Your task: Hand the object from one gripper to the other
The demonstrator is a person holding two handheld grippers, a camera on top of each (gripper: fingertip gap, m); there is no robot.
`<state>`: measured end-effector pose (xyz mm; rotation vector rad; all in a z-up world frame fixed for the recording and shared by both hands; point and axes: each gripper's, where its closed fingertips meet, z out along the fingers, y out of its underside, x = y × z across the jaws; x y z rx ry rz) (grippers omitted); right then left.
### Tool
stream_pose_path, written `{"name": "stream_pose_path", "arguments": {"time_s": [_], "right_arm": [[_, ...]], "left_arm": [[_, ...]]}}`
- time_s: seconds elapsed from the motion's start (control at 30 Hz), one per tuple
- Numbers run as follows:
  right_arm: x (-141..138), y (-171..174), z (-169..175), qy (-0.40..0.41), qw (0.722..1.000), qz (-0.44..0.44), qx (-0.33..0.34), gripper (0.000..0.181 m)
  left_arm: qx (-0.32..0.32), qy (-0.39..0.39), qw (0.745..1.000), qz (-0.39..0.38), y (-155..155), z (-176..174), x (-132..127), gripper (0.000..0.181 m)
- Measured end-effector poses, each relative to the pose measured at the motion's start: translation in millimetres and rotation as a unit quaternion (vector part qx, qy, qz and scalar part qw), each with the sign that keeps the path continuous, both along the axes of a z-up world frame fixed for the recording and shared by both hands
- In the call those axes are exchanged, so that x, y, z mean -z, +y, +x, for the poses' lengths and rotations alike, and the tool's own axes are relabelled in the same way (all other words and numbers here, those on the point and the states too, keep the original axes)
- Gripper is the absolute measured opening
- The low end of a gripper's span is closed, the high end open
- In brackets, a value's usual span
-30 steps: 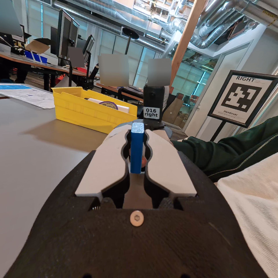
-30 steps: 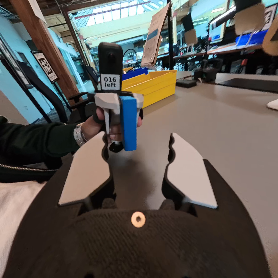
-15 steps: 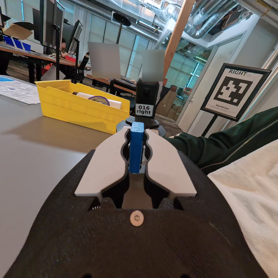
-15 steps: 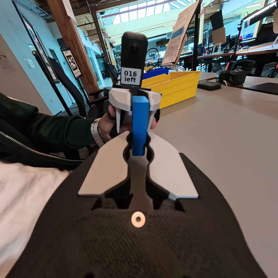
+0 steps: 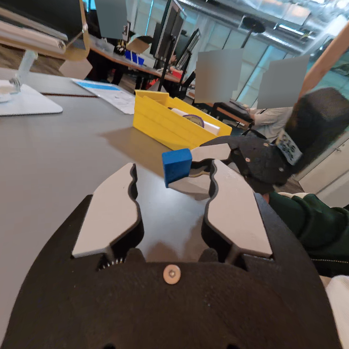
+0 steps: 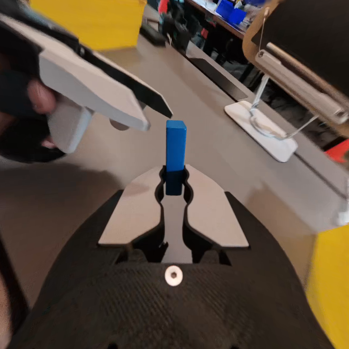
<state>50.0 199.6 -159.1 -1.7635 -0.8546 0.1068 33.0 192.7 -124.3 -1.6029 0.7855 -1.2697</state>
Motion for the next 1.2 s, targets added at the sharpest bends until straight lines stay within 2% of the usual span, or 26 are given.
{"name": "stream_pose_path", "arguments": {"time_s": [0.03,0.13,0.23,0.37,0.5,0.57,0.7,0.93,0.97,1.0,1.07,1.13,1.2], "right_arm": [[4.0,0.3,-0.9,-0.051,0.999,0.017,0.007,0.016],[16.1,1.6,-2.2,-0.192,0.979,0.065,0.025,0.016],[18.1,1.7,-5.7,-0.278,0.953,0.113,0.028,0.016],[17.4,1.2,-5.7,-0.351,0.923,0.16,0.016,0.017],[15.1,3.1,0.5,-0.382,0.907,0.176,0.026,0.017],[17.2,3.7,1.5,-0.393,0.902,0.176,0.026,0.017],[21.0,3.1,-1.8,-0.414,0.892,0.183,0.022,0.017],[16.1,2.6,-1.9,-0.394,0.899,0.186,0.027,0.017],[13.1,3.0,-0.8,-0.391,0.899,0.195,0.034,0.022],[7.8,4.4,0.4,-0.387,0.896,0.211,0.044,0.044],[-1.1,6.5,2.3,-0.365,0.901,0.227,0.058,0.068],[-8.2,6.9,3.1,-0.308,0.924,0.219,0.063,0.092],[-13.7,6.0,2.7,-0.231,0.951,0.199,0.054,0.098]], "left_arm": [[-0.001,0.01,1.0,-0.007,-1.1,3.1,4.4,0.079],[-0.012,0.076,0.997,-0.022,1.8,5.3,24.3,0.076],[-0.003,0.11,0.993,-0.032,3.7,2.2,35.3,0.07],[0.07,0.108,0.99,-0.054,-5.4,1.7,38.5,0.07],[0.086,0.163,0.982,-0.034,-4.6,-5.0,52.4,0.066],[0.079,0.181,0.98,-0.007,-4.0,-5.4,54.6,0.054],[0.077,0.192,0.978,0.026,-7.4,-1.3,54.0,0.045],[0.073,0.179,0.981,0.01,-6.0,-1.8,48.2,0.036],[0.069,0.175,0.982,0.013,-5.0,-2.1,46.0,0.036],[0.061,0.168,0.984,0.017,-2.4,-3.3,42.6,0.036],[0.044,0.146,0.988,0.017,4.5,-8.3,35.0,0.036],[0.033,0.114,0.993,0.0,12.5,-15.3,29.3,0.036],[0.034,0.073,0.996,-0.027,18.5,-21.7,24.2,0.035]]}}
